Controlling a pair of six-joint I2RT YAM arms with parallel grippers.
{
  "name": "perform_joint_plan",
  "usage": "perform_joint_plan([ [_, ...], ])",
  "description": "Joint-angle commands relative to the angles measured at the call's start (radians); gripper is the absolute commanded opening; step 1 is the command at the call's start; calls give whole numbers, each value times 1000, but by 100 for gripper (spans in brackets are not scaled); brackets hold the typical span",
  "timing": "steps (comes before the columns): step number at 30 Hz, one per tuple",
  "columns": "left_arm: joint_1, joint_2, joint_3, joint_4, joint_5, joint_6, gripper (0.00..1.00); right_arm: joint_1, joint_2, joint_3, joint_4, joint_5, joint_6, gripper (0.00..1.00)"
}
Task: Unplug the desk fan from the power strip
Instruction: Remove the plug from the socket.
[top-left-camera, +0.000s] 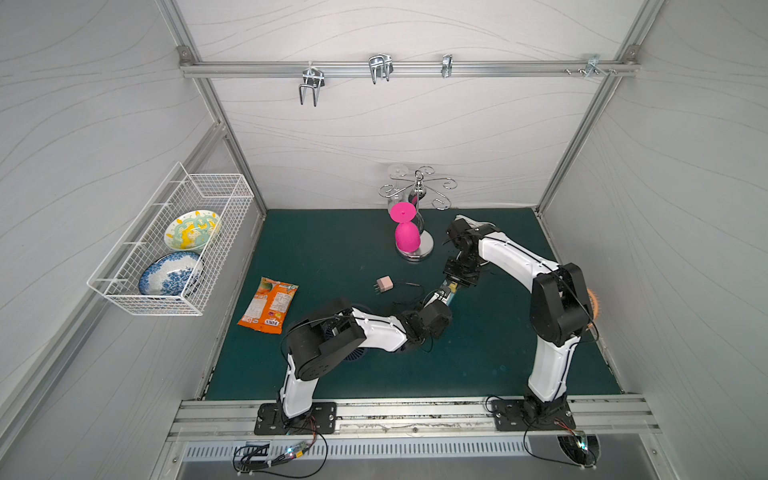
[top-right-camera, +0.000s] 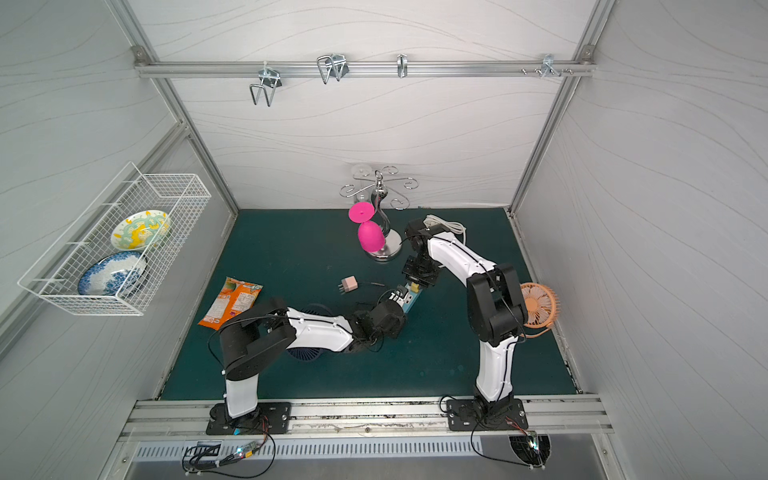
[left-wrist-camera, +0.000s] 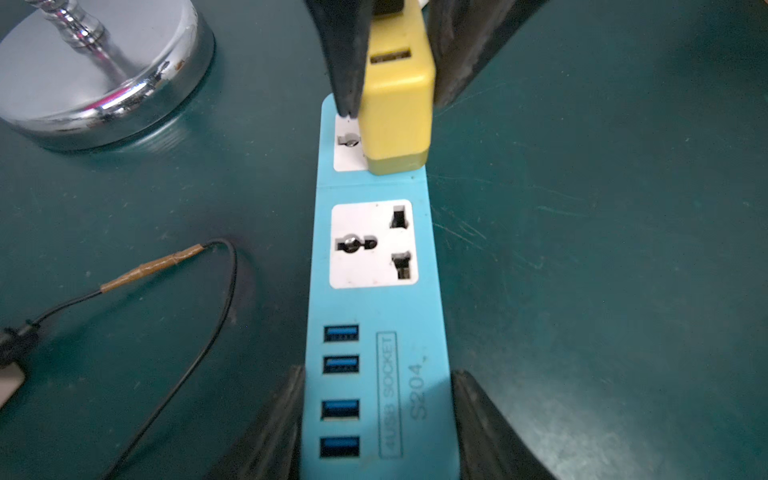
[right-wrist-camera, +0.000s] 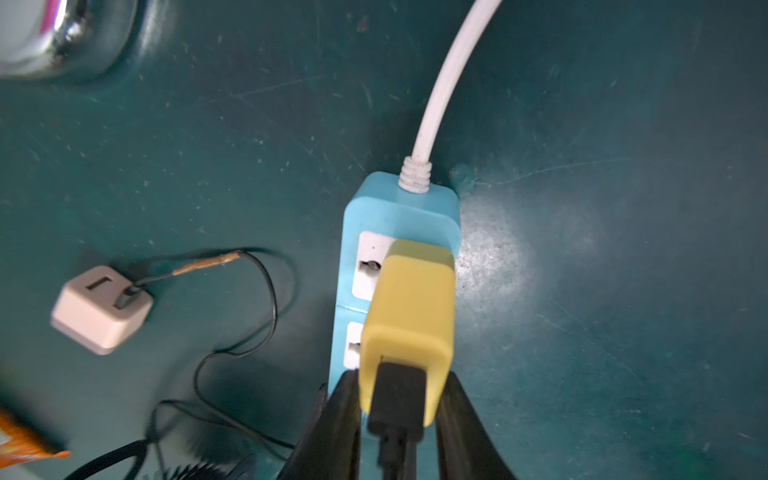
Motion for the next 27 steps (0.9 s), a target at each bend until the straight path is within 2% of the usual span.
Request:
perform_joint_plan([
  [1, 4, -10, -4, -2, 3, 4, 0, 9, -6, -31, -24, 47, -16, 0],
  [10, 5, -15, -5, -4, 1, 6, 0, -73, 5, -45, 18, -58, -3, 0],
  [15, 5, -11, -1, -4, 7, 6, 0, -63, 11, -52, 31, -83, 25, 0],
  [22, 4, -5, 4, -7, 9, 1, 0, -17, 95, 91, -69, -52, 36, 0],
  [27, 5, -8, 5, -8, 6, 2, 0, -5, 78, 70, -61, -38, 52, 0],
])
